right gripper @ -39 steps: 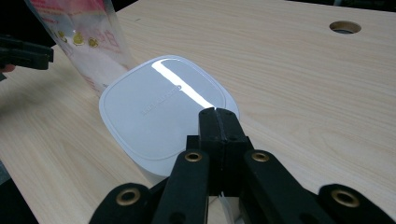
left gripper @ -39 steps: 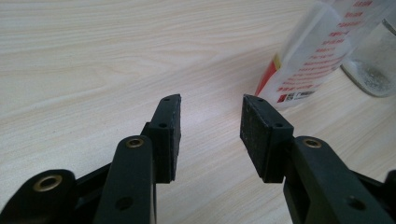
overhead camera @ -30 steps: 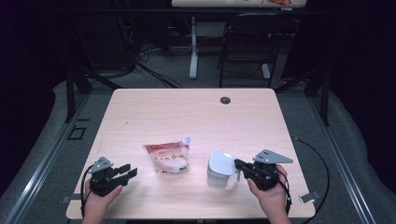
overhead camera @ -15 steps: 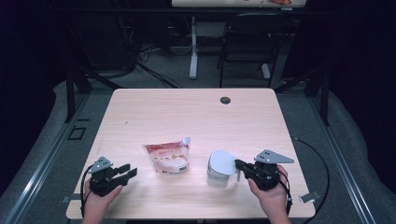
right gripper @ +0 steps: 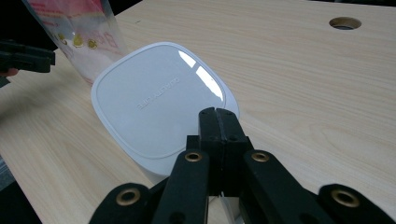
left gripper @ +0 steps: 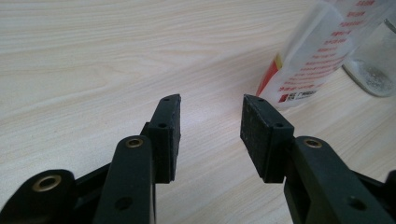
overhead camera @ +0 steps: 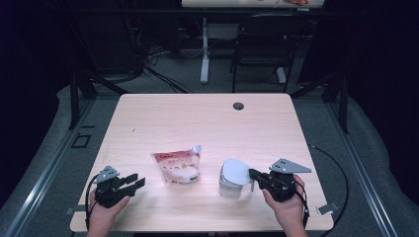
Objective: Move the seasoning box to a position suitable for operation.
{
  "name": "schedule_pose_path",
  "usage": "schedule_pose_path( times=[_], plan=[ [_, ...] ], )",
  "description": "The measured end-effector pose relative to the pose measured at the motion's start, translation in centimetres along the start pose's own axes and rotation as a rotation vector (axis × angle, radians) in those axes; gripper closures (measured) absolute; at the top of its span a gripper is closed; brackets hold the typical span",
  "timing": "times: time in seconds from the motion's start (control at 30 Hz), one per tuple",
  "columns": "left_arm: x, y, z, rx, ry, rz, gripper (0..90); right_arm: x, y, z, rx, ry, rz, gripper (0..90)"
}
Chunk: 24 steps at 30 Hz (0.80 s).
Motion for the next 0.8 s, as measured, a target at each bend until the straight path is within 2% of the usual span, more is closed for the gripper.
schedule_pose_path(
  times=[0.8],
  plan=[
    [-0.02,0.00,-0.04,-0.002,0.001,0.001,58.2,-0.01,-0.22,0.18,0.013,0.004,0.002,90.0]
  ],
)
Point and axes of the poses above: each handheld gripper's, and its own axes: x roughly forward along the jaws, y roughly out of its top, z roughly to its right, the point moved 9 cm from there along x, roughly forward along the jaws, and after that the axes turned 15 degrees about -z, right-handed, at the moved point
